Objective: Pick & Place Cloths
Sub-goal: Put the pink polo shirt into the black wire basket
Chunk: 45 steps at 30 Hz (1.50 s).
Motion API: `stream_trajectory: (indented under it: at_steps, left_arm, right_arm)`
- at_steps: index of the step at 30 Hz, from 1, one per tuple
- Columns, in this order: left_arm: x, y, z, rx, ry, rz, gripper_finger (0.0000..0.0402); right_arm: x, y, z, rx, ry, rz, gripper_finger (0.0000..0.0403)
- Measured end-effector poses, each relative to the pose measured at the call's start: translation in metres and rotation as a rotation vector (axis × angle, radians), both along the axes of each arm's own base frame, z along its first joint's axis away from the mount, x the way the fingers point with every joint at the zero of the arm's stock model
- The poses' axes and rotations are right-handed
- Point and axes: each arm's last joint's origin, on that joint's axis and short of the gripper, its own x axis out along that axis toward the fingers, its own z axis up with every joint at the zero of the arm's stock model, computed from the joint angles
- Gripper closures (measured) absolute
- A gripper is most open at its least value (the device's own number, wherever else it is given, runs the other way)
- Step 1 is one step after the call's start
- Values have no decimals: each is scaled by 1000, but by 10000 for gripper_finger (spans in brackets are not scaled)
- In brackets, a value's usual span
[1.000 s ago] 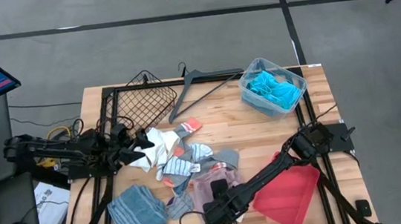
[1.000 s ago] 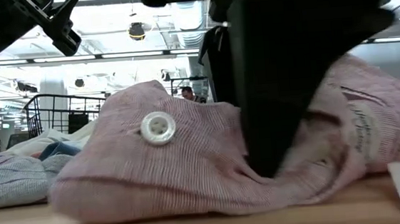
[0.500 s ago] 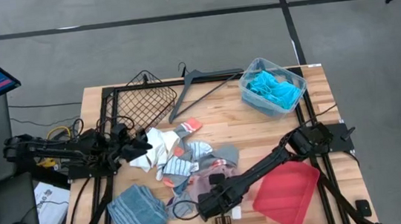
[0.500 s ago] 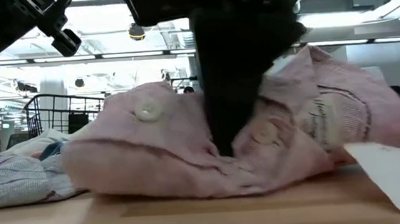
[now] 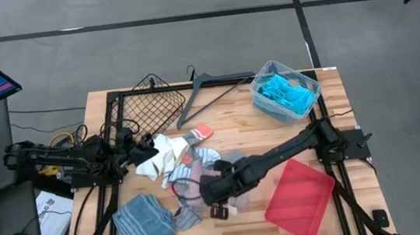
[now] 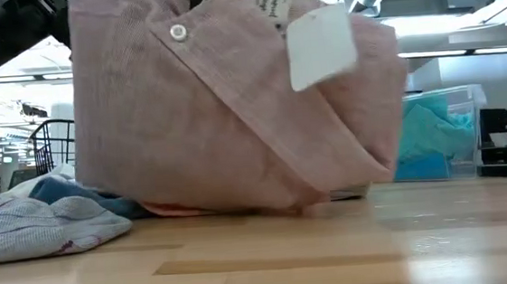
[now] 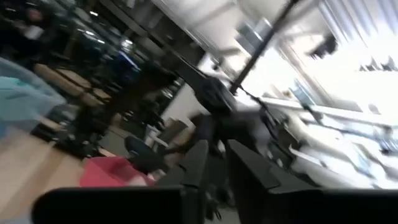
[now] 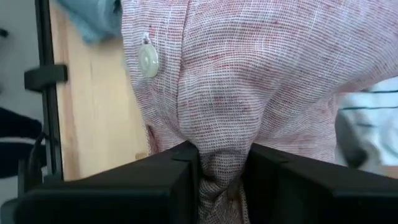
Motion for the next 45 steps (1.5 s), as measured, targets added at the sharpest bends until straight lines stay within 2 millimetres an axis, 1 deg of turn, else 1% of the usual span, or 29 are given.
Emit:
stream_trajectory:
  at_steps: [3, 7, 11, 14, 16, 19, 22, 26, 29, 31, 38, 45]
  left_arm:
    - [-1, -3, 0, 79, -16, -68, 312]
    - [-1, -7, 2, 197, -54, -114, 245]
    - [0, -12, 17, 360, -153, -79, 179]
    - [7, -14, 27, 471, -165, -35, 149]
    - [14, -16, 30, 543, -127, -26, 139]
    - [25, -19, 32, 616, -48, -44, 136]
    - [34, -23, 32, 662, 4, -69, 136]
    - [41, -27, 28, 706, 56, -100, 134]
    - [44, -29, 21, 752, 143, -107, 130]
    - [44, -29, 19, 788, 172, -94, 126]
    - [46, -26, 21, 891, 198, 71, 102]
    - [47, -24, 18, 906, 247, 117, 70]
  right_arm:
    - [1, -9, 6, 6, -14, -19, 335]
    - [-1, -20, 19, 38, -28, -27, 335]
    - [-3, -31, 28, 56, -31, -43, 335]
    - [-4, -41, 35, 74, -41, -70, 335]
    - [-4, -48, 39, 81, -49, -86, 335]
    - [-2, -57, 41, 85, -52, -108, 335]
    - [-1, -66, 40, 110, -35, -115, 335]
    - [1, -75, 41, 145, -27, -118, 335]
    - [3, -82, 41, 157, -24, -127, 335]
    - [3, -87, 40, 167, -21, -133, 335]
    - [7, -100, 42, 213, -31, -140, 335]
    - [15, -118, 48, 264, -99, -152, 335]
